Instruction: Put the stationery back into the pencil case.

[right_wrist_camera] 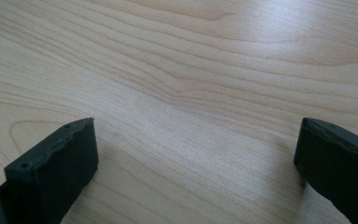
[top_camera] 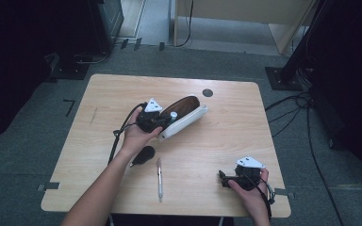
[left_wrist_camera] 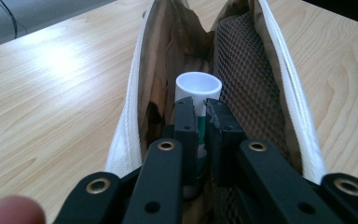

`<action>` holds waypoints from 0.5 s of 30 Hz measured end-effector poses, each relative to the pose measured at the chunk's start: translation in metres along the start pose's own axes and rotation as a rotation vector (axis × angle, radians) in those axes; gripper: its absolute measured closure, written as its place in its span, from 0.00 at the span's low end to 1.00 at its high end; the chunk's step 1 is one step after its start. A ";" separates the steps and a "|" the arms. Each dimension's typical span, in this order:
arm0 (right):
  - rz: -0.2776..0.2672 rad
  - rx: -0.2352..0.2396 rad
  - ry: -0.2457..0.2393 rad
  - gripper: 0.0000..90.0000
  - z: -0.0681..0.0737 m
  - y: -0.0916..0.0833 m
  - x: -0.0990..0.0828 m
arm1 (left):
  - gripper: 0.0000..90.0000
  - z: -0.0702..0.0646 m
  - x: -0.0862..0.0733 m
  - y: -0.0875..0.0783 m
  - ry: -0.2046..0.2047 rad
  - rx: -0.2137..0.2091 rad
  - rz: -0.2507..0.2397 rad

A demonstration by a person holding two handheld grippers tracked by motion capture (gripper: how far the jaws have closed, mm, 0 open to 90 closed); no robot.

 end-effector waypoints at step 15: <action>0.001 0.001 0.000 0.00 0.000 0.000 0.000 | 0.91 0.001 0.013 -0.022 -0.052 -0.028 -0.089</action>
Point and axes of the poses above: each handheld gripper's, and its own axes: y roughly forward along the jaws, x roughly out of its top, z roughly to its left, the point moved 9 cm from there along y, roughly forward along the jaws, and after that the axes turned 8 degrees about x, right-handed, at the moved point
